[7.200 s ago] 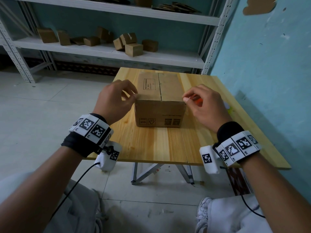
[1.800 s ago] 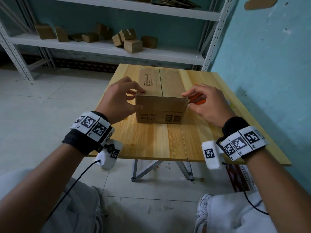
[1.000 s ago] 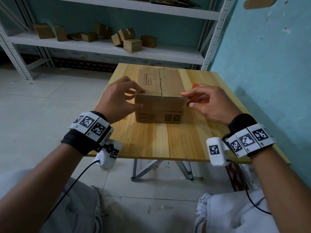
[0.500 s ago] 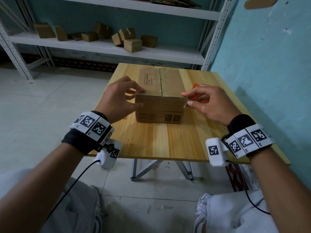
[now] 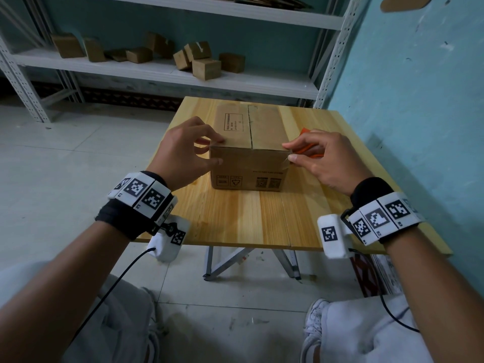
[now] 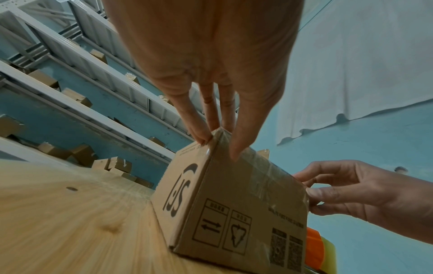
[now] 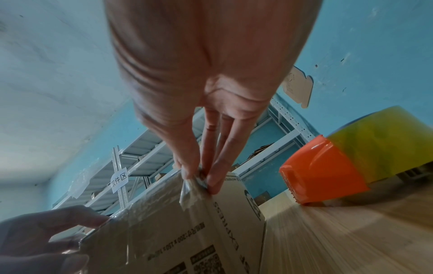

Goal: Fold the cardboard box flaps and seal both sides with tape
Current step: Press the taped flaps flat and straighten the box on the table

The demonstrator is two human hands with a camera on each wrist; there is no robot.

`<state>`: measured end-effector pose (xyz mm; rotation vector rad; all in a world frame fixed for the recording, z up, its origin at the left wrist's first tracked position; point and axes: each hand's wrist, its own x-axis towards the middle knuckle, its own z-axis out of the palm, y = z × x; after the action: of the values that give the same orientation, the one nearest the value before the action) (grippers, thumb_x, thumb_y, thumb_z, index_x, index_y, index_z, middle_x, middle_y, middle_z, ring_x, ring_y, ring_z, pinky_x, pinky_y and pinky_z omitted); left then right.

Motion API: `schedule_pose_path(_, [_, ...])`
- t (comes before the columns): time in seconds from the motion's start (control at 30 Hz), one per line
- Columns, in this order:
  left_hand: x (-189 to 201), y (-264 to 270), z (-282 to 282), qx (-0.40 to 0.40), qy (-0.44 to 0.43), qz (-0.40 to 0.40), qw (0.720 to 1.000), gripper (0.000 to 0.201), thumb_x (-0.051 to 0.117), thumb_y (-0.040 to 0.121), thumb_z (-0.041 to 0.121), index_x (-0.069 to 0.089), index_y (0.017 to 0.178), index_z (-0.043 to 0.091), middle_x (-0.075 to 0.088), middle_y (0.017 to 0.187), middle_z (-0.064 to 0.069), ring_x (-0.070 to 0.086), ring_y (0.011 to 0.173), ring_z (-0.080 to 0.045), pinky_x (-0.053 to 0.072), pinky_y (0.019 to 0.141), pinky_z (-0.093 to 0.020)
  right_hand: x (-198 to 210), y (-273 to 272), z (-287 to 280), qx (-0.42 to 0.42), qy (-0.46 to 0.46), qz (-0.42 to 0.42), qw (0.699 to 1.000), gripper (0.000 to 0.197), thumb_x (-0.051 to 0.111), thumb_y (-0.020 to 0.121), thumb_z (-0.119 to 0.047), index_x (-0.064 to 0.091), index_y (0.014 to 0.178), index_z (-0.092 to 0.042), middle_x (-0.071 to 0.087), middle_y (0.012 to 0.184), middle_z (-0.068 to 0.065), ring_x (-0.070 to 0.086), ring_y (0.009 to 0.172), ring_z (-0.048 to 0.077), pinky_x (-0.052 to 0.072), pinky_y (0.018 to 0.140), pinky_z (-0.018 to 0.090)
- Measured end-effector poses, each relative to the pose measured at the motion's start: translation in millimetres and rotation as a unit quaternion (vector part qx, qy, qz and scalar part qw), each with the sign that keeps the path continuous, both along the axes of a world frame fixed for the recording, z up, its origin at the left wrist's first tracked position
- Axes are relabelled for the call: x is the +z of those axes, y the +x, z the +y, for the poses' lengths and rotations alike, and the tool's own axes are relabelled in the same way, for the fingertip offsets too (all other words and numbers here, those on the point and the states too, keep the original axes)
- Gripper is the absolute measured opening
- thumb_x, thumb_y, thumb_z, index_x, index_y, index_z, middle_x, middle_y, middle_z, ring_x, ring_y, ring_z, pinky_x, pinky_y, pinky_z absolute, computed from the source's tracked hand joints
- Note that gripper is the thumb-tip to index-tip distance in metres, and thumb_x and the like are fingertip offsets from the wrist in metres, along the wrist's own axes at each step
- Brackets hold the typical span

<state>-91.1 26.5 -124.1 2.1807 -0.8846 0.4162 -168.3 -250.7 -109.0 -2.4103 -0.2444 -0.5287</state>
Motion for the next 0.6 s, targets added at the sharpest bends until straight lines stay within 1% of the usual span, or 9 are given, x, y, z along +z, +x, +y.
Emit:
schedule_pose_path(0.07, [0.0, -0.2, -0.2, -0.001, -0.004, 0.002, 1.000, 0.033, 0.075, 0.078, 0.015, 0.066, 0.110, 0.012, 0.057, 0.115, -0.002, 0.057, 0.100, -0.013, 0.047, 0.070, -0.009, -0.8, 0.7, 0.2, -0.001, 0.007, -0.006, 1.000, 0.022, 0.072, 0.086, -0.014, 0.073, 0.107, -0.020, 0.069, 0.105, -0.003, 0.065, 0.095, 0.007, 0.055, 0.086, 0.024])
schedule_pose_path(0.13, [0.0, -0.3, -0.3, -0.001, -0.005, 0.003, 1.000, 0.033, 0.075, 0.078, 0.014, 0.066, 0.110, 0.011, 0.057, 0.115, -0.002, 0.057, 0.100, -0.013, 0.048, 0.070, -0.010, -1.5, 1.1, 0.6, -0.004, 0.010, -0.011, 1.000, 0.022, 0.073, 0.085, -0.015, 0.073, 0.106, -0.020, 0.069, 0.105, -0.003, 0.066, 0.094, 0.008, 0.056, 0.086, 0.025])
schedule_pose_path(0.3, [0.2, -0.6, -0.4, 0.002, -0.006, 0.000, 1.000, 0.033, 0.075, 0.078, 0.014, 0.066, 0.110, 0.010, 0.057, 0.114, -0.003, 0.058, 0.101, -0.014, 0.048, 0.070, -0.011, -2.0, 0.4, 1.0, 0.002, 0.002, -0.002, 1.000, 0.025, 0.075, 0.083, -0.014, 0.072, 0.107, -0.020, 0.068, 0.104, -0.004, 0.065, 0.093, 0.004, 0.056, 0.084, 0.024])
schedule_pose_path(0.43, [0.3, -0.8, -0.5, 0.002, -0.003, -0.002, 1.000, 0.033, 0.075, 0.078, 0.014, 0.066, 0.110, 0.011, 0.057, 0.114, -0.003, 0.058, 0.101, -0.014, 0.048, 0.071, -0.012, -2.5, 0.7, 1.6, -0.006, -0.006, -0.003, 1.000, 0.025, 0.077, 0.081, -0.015, 0.072, 0.105, -0.020, 0.067, 0.101, -0.005, 0.065, 0.092, 0.006, 0.057, 0.084, 0.026])
schedule_pose_path(0.6, [-0.2, -0.7, -0.6, 0.003, 0.000, -0.005, 1.000, 0.032, 0.075, 0.079, 0.015, 0.066, 0.110, 0.012, 0.057, 0.114, -0.002, 0.057, 0.100, -0.013, 0.048, 0.068, -0.009, -2.8, 0.4, 4.2, -0.011, -0.013, -0.011, 1.000, 0.023, 0.077, 0.081, -0.015, 0.071, 0.103, -0.019, 0.067, 0.101, -0.004, 0.064, 0.091, 0.007, 0.057, 0.083, 0.025])
